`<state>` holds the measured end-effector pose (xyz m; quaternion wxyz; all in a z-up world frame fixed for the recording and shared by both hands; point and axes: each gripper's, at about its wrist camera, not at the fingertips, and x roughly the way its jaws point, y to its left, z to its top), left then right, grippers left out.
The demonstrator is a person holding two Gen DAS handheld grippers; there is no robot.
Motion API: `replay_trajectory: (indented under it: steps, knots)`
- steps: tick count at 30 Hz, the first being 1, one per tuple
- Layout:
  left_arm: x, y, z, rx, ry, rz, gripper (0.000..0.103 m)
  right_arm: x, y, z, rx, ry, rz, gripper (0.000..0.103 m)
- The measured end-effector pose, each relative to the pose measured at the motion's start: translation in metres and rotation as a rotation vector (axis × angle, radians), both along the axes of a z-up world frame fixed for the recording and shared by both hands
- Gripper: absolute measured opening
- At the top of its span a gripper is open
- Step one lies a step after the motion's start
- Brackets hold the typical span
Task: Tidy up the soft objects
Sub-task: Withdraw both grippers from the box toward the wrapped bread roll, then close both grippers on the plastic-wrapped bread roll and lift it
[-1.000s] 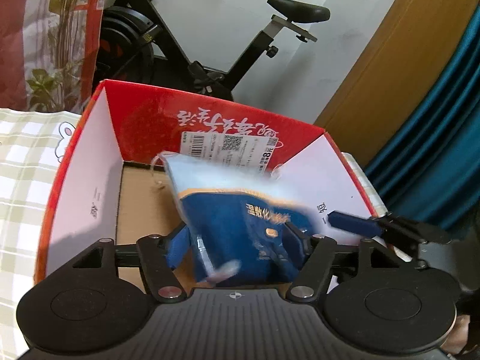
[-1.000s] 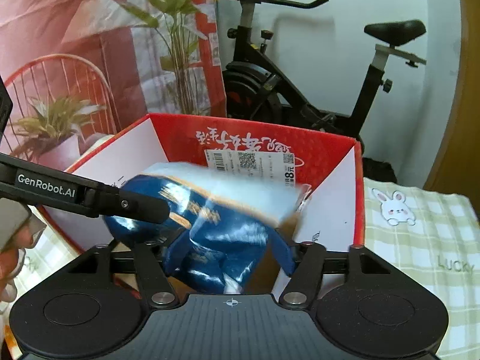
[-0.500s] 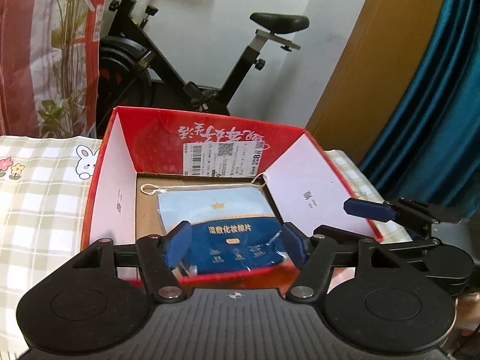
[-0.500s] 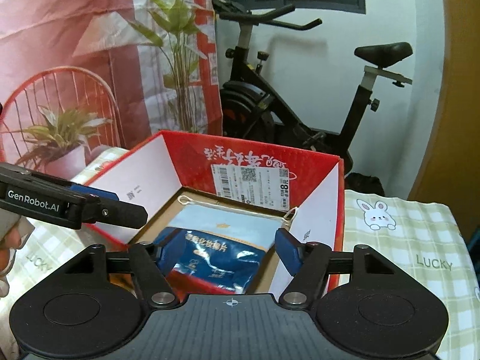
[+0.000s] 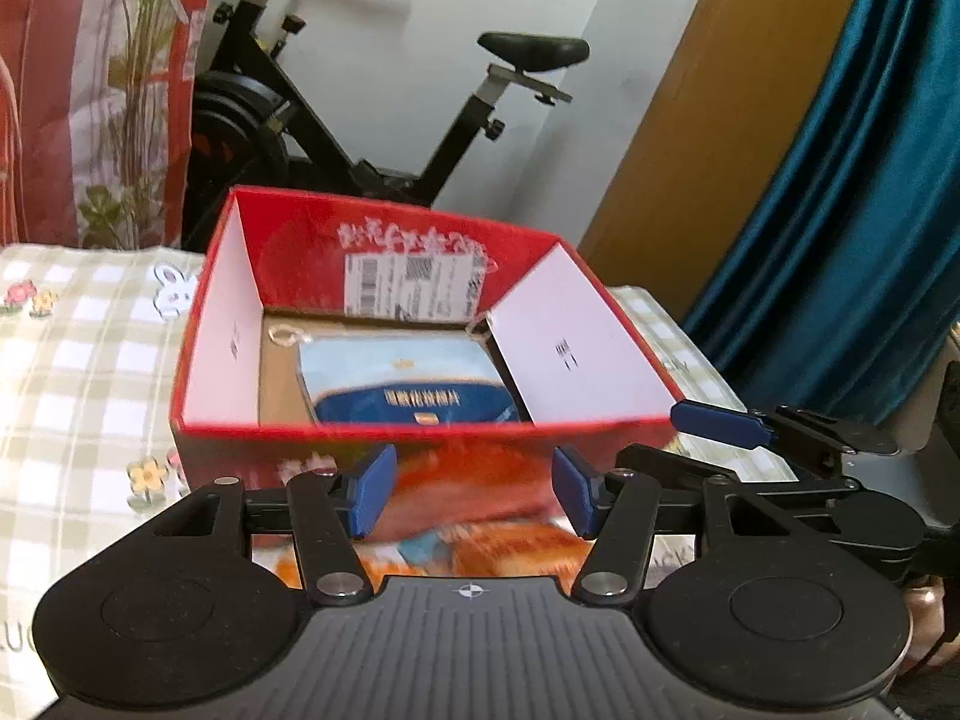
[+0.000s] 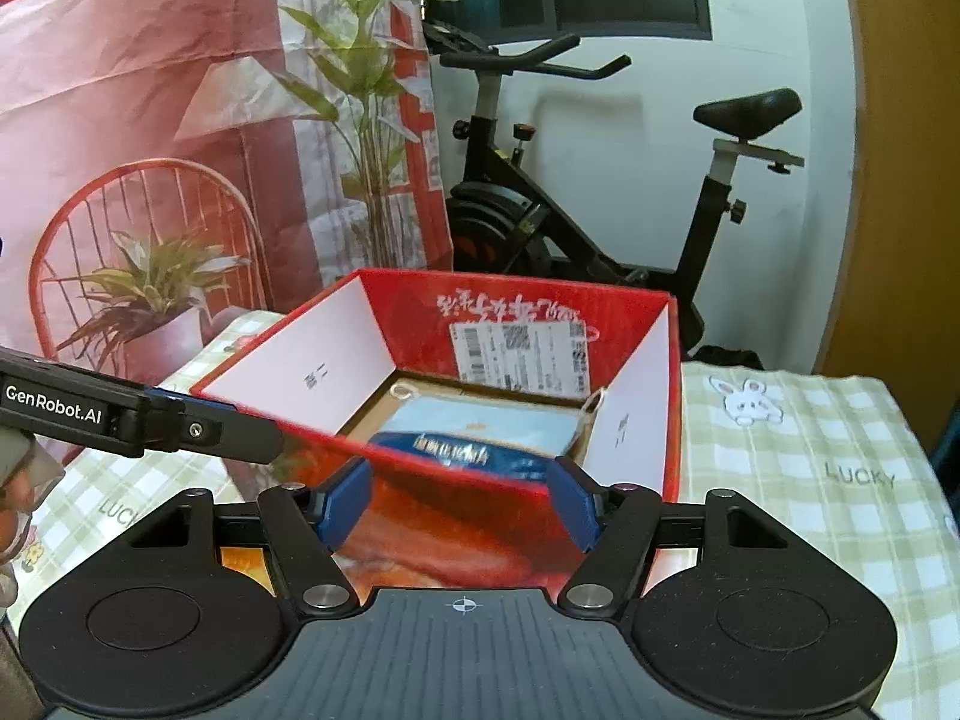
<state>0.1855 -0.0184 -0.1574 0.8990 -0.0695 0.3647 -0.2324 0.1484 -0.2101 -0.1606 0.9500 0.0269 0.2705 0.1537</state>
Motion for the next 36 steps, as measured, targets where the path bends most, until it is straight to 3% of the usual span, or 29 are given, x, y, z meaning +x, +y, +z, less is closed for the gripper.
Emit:
replay_trajectory:
  steps: [17, 24, 36]
  knots:
    - [0.007, -0.016, -0.062, -0.019, 0.187, -0.035, 0.06, -0.015, 0.006, -0.067, -0.004, 0.16, 0.085, 0.063]
    - [0.022, -0.013, -0.082, -0.095, 0.27, -0.003, 0.064, -0.007, 0.007, -0.08, 0.027, 0.191, 0.121, 0.068]
    - [0.034, -0.012, -0.088, -0.166, 0.317, 0.016, 0.068, 0.015, 0.001, -0.085, 0.081, 0.24, 0.145, 0.08]
